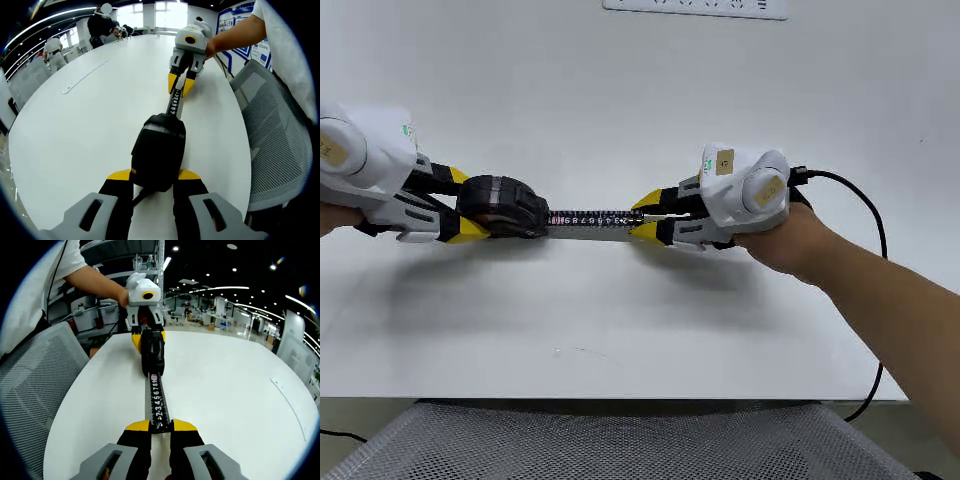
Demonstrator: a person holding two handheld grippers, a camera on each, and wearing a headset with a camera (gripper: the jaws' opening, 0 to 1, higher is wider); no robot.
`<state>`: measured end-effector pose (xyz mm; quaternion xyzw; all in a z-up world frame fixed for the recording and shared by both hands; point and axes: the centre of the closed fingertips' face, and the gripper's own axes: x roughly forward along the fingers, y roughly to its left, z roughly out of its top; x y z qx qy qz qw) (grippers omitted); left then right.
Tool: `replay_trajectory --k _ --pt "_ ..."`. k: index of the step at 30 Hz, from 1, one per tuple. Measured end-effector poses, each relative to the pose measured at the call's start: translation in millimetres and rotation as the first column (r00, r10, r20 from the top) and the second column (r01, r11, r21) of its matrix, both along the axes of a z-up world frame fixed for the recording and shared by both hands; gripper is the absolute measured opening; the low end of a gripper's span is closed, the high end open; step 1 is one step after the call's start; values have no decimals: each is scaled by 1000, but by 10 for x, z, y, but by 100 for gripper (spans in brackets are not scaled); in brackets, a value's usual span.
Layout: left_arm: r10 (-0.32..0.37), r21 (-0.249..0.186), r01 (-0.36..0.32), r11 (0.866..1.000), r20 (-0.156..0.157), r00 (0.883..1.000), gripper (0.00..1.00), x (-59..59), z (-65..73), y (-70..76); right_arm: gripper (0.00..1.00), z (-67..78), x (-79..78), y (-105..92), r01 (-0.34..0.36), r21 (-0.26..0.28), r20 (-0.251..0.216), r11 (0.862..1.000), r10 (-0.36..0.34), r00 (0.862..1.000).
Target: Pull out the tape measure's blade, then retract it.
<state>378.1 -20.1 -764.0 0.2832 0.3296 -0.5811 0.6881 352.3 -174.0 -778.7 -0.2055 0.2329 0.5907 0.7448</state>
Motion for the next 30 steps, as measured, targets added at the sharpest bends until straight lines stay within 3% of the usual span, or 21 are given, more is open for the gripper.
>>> replay_trajectory --k 13,30 --pt "5 0 -5 1000 -3 1000 25 -4 1 10 9 25 -4 -115 10 -2 2 1000 -10 1000" --pt "4 1 -4 1000 -5 1000 25 2 -3 -5 9 17 -61 -391 19 -43 6 999 -19 1000"
